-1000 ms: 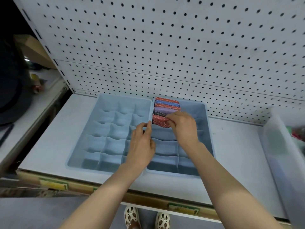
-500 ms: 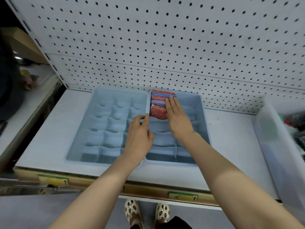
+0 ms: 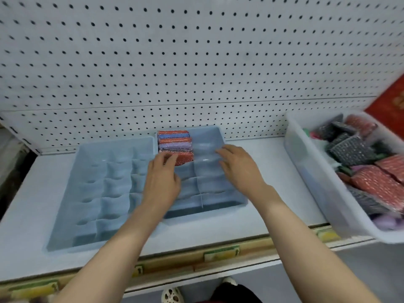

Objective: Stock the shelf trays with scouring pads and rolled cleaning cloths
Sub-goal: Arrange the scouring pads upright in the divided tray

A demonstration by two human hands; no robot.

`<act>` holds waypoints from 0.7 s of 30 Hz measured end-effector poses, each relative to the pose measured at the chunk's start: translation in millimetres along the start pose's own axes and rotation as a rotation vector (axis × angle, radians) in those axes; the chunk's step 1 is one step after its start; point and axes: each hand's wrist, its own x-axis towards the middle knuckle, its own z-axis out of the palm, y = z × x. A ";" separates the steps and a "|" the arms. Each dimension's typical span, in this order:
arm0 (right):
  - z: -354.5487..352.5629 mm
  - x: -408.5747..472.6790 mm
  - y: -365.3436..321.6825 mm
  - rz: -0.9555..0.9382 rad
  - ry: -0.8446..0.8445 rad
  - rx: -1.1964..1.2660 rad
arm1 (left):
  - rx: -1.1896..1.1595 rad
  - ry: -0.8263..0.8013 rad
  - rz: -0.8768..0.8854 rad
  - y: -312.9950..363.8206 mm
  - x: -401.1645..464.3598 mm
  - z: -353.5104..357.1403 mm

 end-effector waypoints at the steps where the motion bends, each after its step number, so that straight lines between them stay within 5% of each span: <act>1: -14.6 -11.0 11.8 0.034 0.034 -0.001 | -0.013 -0.013 0.033 10.3 5.3 3.5; 9: -157.4 -74.1 168.4 0.412 0.307 -0.162 | -0.151 -0.116 0.321 151.7 46.8 54.8; 15: -213.6 -92.3 295.3 0.762 -0.040 -0.245 | -0.141 -0.236 0.459 279.0 73.5 112.8; 21: -212.2 -74.8 362.0 0.624 -0.161 -0.185 | -0.046 -0.409 0.467 375.0 107.1 179.3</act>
